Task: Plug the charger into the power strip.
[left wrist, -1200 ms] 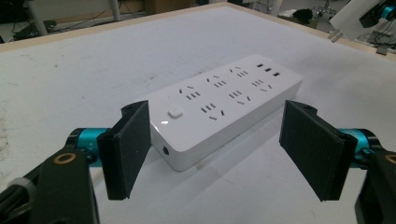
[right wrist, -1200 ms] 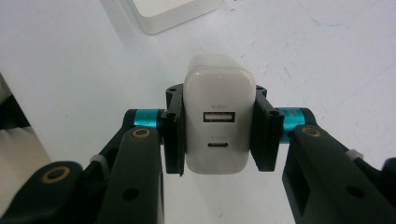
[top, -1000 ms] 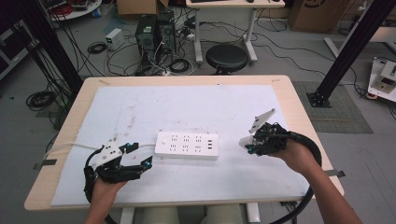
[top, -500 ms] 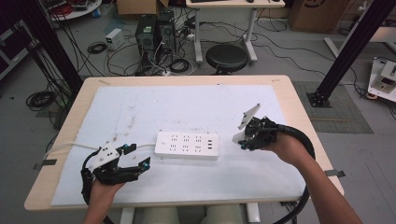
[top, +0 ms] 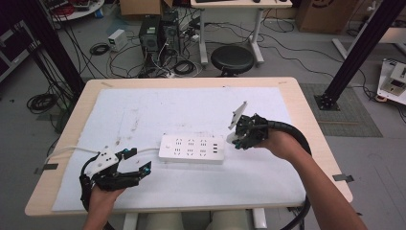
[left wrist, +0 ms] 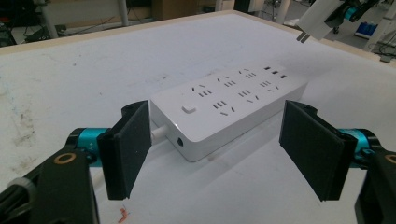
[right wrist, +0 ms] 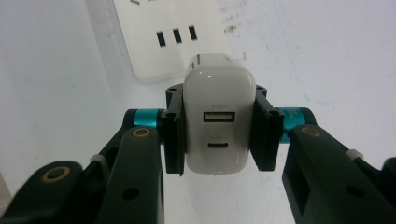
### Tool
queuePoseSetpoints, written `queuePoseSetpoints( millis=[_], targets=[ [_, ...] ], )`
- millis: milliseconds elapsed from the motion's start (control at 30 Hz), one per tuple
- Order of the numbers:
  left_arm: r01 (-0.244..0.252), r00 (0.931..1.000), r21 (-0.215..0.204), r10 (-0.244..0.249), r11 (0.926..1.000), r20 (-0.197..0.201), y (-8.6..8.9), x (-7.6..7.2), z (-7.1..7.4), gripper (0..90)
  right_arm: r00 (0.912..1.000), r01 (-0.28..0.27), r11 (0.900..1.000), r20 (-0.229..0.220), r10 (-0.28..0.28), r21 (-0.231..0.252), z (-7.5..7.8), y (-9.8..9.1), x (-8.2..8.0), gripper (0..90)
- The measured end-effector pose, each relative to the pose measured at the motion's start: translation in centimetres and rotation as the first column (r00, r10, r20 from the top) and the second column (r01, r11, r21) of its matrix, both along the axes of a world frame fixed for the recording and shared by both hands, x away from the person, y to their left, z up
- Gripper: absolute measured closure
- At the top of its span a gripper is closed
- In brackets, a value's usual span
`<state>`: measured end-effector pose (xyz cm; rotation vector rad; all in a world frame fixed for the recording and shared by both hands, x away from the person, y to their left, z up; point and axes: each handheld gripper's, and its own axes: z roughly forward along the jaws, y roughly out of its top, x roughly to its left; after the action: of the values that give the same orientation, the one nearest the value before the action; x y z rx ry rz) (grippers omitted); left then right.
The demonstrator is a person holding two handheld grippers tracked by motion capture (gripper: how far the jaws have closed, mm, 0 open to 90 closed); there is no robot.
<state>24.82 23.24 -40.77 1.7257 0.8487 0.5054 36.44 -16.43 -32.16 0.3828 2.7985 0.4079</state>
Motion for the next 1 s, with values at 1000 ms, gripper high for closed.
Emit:
queuePoseSetpoints(
  millis=[1000],
  targets=[
    [-0.022,0.9997,-0.009,0.022,0.9997,0.011,1.7,-0.3,-0.3,25.2,0.9943,-0.103,0.9944,-0.030,0.102,-0.025,-0.5,6.5,2.1,63.6]
  ],
)
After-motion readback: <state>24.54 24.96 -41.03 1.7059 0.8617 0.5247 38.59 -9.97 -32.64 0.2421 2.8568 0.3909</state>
